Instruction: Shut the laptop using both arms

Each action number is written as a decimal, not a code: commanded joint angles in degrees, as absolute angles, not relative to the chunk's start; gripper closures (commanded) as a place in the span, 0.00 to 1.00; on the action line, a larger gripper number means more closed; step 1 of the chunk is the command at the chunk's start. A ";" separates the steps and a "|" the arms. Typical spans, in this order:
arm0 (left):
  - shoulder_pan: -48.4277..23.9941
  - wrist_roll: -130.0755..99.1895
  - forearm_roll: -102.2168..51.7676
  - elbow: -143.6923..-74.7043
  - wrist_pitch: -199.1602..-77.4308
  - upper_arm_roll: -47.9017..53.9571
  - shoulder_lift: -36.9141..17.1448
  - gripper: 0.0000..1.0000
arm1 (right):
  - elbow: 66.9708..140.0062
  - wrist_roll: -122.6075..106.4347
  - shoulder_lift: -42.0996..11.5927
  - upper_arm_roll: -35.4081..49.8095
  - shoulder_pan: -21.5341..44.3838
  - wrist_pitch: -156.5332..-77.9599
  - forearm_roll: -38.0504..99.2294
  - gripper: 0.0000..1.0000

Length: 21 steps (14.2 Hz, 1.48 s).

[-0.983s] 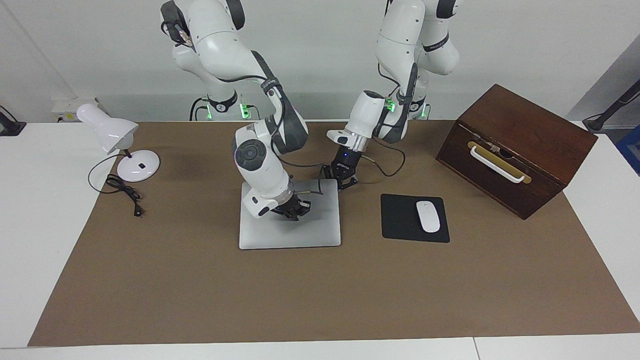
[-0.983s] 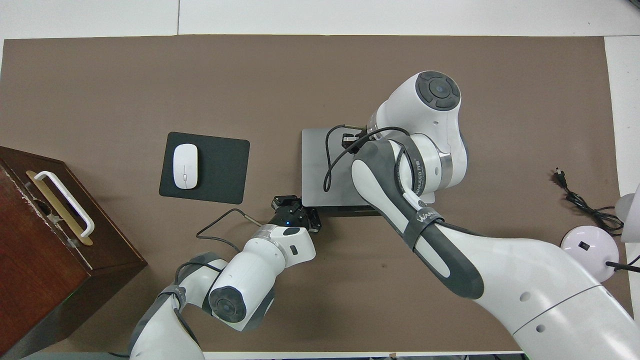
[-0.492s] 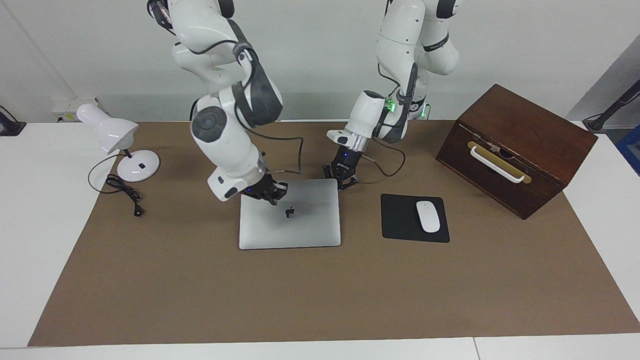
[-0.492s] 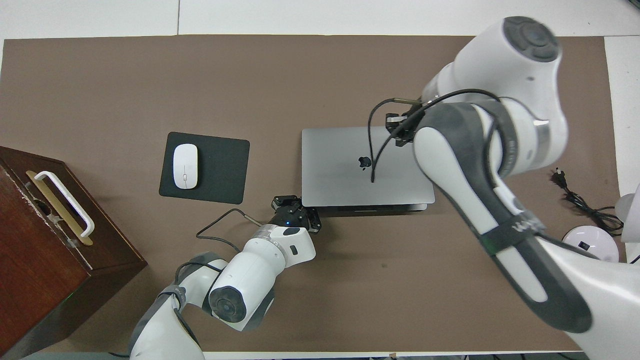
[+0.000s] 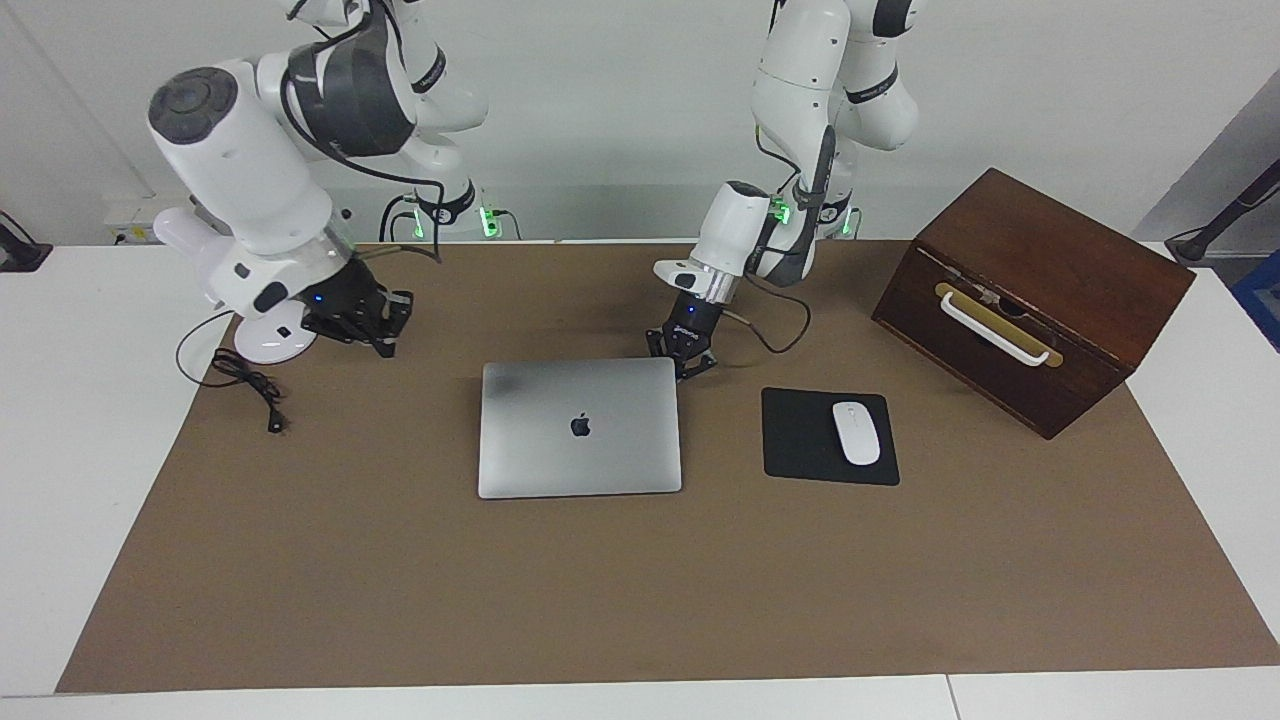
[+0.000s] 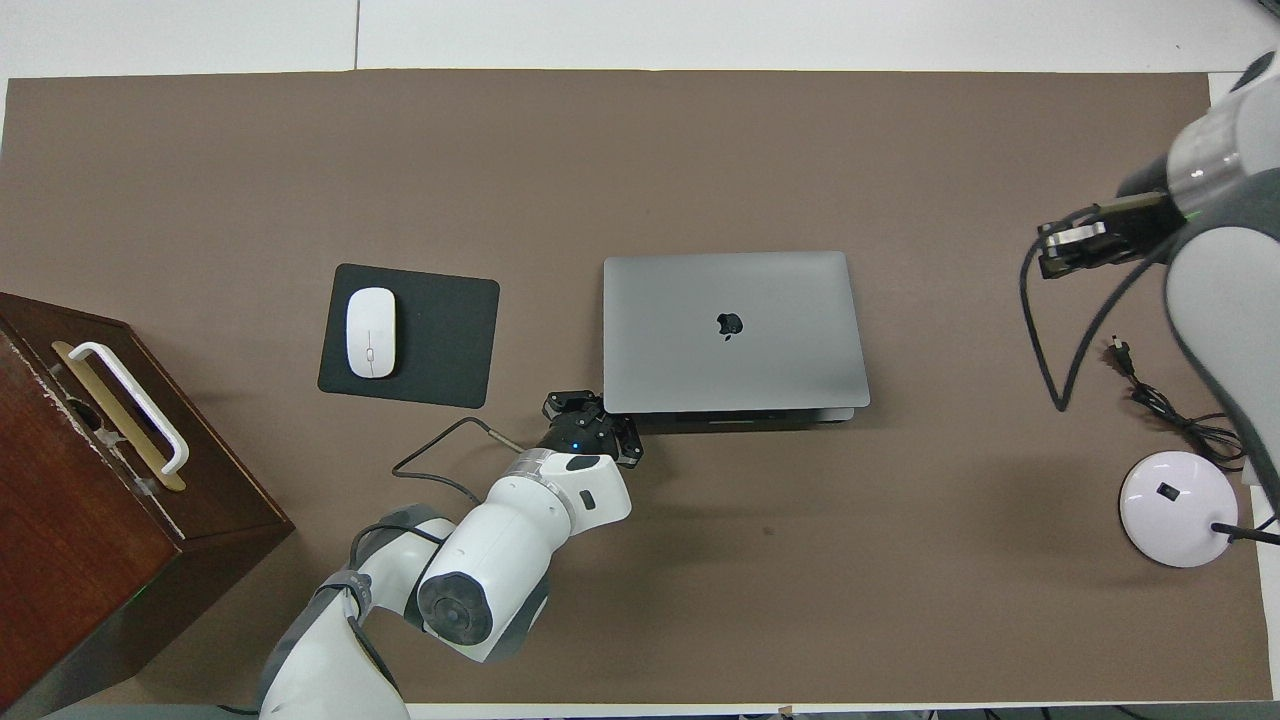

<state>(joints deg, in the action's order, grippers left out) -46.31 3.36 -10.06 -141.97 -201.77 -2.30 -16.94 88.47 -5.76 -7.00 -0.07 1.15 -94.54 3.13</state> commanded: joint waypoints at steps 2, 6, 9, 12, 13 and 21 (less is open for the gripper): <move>-46.67 2.03 -9.49 -145.81 -200.21 -2.99 -17.67 1.00 | 91.75 -14.14 -2.21 0.79 -4.73 -94.48 0.79 0.86; -46.67 1.06 -9.49 -145.99 -200.13 -2.99 -17.40 1.00 | 93.94 -13.45 1.57 0.79 -7.38 -91.58 0.88 0.13; -46.76 -0.34 -9.49 -146.16 -199.60 -2.90 -16.27 1.00 | 100.96 -9.16 7.45 0.79 -7.56 -92.89 0.88 0.00; -46.76 -1.14 -9.58 -146.86 -197.15 -2.90 -14.07 1.00 | 104.33 -7.30 8.44 1.14 -6.77 -99.91 1.23 0.00; -46.76 -1.14 -9.58 -147.04 -196.88 -2.90 -13.63 1.00 | 103.63 -6.95 7.92 1.32 -6.68 -101.06 1.23 0.00; -45.62 -3.25 -9.67 -147.39 -173.54 -2.99 1.82 1.00 | 100.90 -6.94 4.75 1.49 -6.33 -101.51 0.97 0.00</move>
